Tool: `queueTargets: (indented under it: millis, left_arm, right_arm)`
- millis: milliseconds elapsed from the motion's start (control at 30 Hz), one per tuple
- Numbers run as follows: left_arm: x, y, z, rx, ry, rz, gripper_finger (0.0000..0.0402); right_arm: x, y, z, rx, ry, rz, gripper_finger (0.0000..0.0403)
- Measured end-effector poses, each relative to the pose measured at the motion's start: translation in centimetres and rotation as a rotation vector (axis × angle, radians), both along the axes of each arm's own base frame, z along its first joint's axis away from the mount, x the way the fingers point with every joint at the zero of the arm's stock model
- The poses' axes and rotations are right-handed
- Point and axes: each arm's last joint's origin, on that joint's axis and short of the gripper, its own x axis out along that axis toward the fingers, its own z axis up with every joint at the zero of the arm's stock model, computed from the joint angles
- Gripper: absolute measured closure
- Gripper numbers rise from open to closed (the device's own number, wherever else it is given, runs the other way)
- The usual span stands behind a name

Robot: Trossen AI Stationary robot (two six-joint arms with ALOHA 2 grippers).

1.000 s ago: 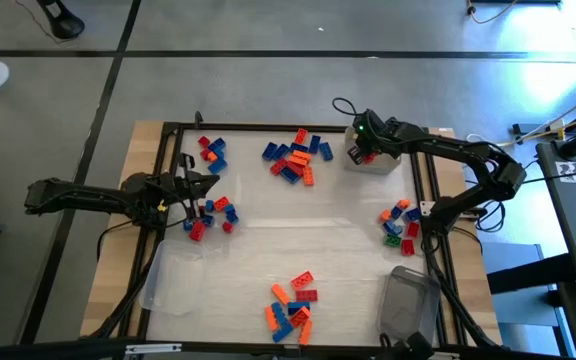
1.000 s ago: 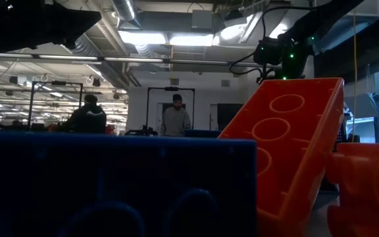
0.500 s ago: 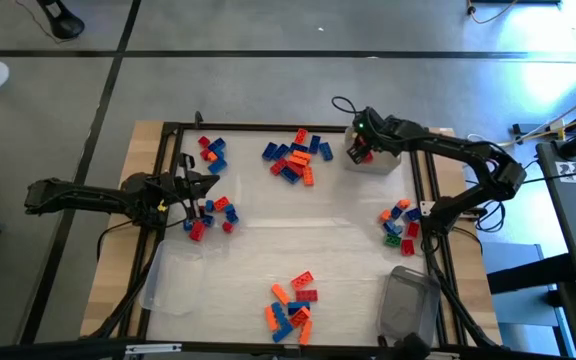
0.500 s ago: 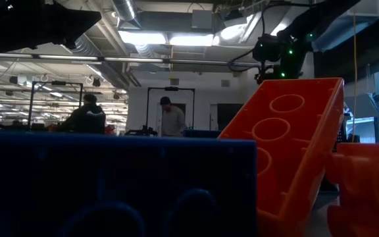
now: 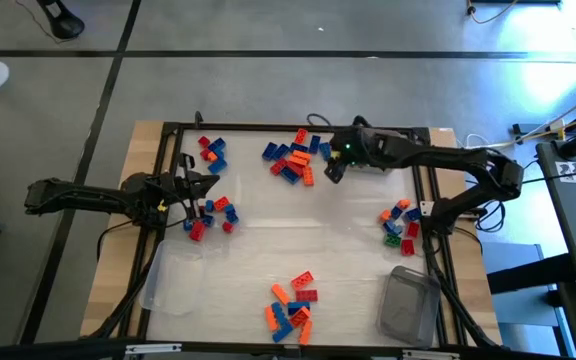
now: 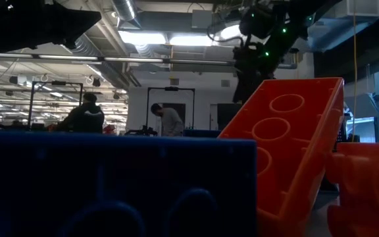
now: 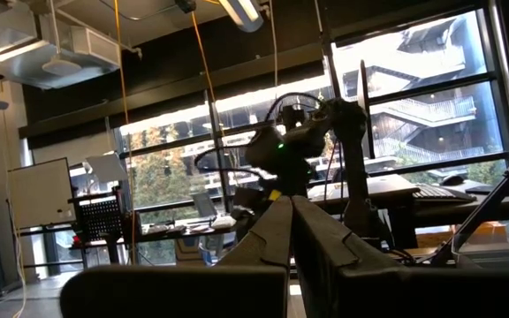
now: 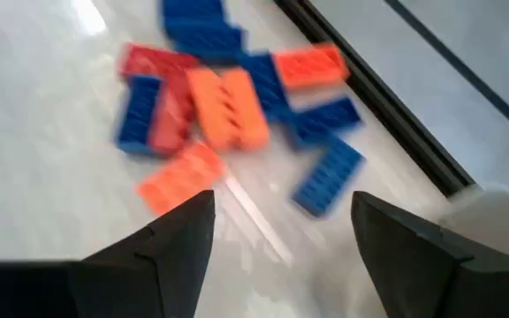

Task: Sort blocks by size
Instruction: Put the orange game piece into the gray bin

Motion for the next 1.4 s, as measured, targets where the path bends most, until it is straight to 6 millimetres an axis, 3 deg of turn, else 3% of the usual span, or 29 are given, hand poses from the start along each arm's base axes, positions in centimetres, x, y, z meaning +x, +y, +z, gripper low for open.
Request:
queueTargets:
  millis: [200,433,833,1400]
  left_arm:
    - [0.0,0.0,0.0,0.000,0.000,0.000,0.0402]
    - [0.0,0.0,0.0,0.000,-0.001,0.000,0.0402]
    - [0.0,0.0,0.0,0.000,0.000,0.000,0.0402]
    - [0.0,0.0,0.0,0.000,0.000,0.000,0.0402]
  right_arm:
    - [1.4,2.0,0.1,0.045,-0.092,0.021,0.0139]
    - [3.2,3.1,-1.7,0.181,-0.150,-0.050,0.0139]
    - [4.9,2.5,-6.4,0.218,-0.062,-0.171,0.0139]
    - [6.7,1.9,-10.1,0.201,-0.084,-0.244,0.0139]
